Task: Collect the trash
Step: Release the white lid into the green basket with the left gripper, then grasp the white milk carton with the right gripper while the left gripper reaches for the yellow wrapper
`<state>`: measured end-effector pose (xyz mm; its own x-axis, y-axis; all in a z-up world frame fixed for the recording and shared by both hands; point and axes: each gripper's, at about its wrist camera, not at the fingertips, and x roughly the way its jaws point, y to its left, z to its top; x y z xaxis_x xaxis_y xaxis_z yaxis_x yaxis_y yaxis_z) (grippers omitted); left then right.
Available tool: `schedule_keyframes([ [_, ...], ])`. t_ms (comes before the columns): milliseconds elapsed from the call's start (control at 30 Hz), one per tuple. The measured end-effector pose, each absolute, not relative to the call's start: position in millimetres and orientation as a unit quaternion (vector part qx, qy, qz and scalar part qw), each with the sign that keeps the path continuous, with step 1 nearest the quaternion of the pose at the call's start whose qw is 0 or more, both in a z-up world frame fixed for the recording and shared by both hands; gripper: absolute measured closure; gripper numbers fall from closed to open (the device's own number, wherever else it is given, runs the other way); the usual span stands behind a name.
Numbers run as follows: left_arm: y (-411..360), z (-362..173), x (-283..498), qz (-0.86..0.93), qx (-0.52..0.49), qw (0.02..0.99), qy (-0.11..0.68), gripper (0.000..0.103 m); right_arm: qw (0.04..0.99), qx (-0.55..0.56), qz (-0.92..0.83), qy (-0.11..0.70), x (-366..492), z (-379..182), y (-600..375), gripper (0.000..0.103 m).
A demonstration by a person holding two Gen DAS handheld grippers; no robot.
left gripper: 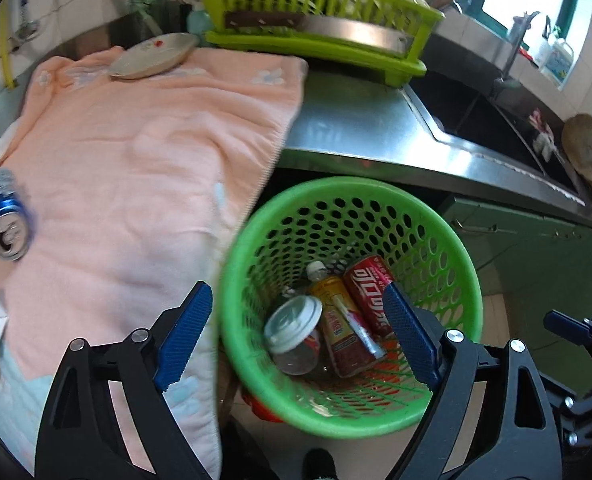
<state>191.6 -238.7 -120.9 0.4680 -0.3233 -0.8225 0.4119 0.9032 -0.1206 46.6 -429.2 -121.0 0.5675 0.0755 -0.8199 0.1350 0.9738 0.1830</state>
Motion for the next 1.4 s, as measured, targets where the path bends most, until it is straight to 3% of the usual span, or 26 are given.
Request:
schedule_keyframes([
  [800, -9.3, -72.4, 129.4, -0.038, -0.046, 0.899, 0.434, 0.017, 0.889, 0.068, 0.101, 0.442, 77.8, -91.5, -293.4, 0.021],
  [1400, 131.7, -53.6, 109.0, 0.08, -0.102, 0.907, 0.4, 0.019, 0.865, -0.052, 0.261, 0.426, 145.5, -66.4, -138.9, 0.021],
])
